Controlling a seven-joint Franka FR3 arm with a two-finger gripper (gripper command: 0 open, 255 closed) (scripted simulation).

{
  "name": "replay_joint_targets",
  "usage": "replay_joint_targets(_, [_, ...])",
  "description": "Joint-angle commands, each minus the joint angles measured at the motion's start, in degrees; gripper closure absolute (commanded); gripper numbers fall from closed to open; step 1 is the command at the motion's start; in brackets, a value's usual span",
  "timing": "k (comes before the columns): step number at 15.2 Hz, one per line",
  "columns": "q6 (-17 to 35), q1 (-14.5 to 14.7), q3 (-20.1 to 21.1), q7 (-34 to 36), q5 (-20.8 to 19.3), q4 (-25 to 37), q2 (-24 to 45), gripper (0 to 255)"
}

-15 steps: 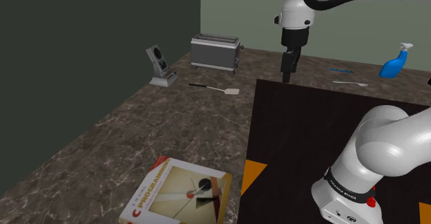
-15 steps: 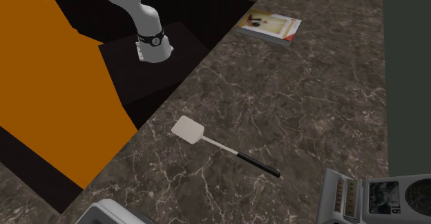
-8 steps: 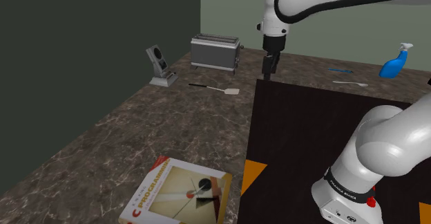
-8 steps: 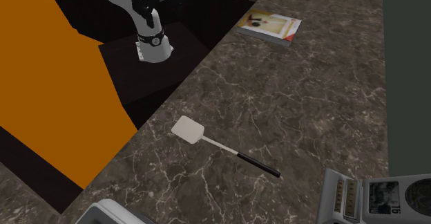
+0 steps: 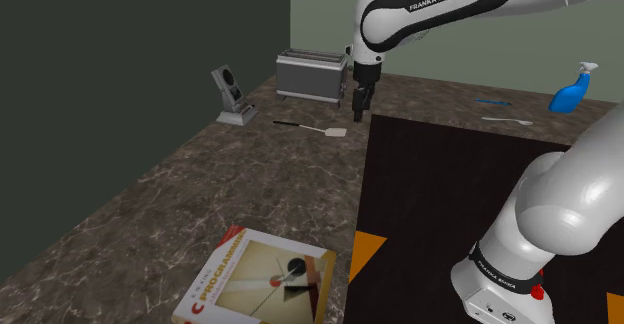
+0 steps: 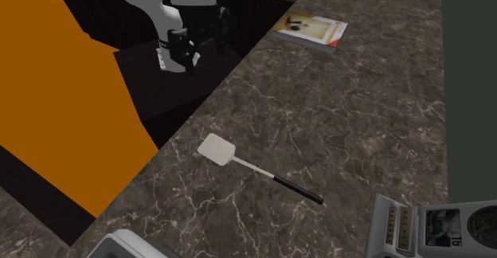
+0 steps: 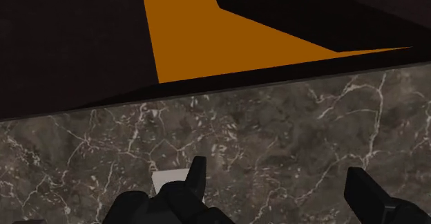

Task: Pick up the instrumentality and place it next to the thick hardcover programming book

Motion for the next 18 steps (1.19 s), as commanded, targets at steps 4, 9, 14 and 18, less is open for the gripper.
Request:
replay_joint_targets(4, [5.2, 0.0, -1.2, -4.7, 2.0, 7.0, 10.4, 0])
replay_joint_targets(9, [8.3, -0.3, -1.3, -9.1, 4.7, 15.9, 20.9, 0])
replay_joint_targets(14, [9.4, -1.2, -0.6, -13.0, 7.3, 26.9, 31.6, 0])
replay_joint_targets(18, [9.0, -1.9, 0.2, -15.1, 8.8, 35.8, 39.1, 0])
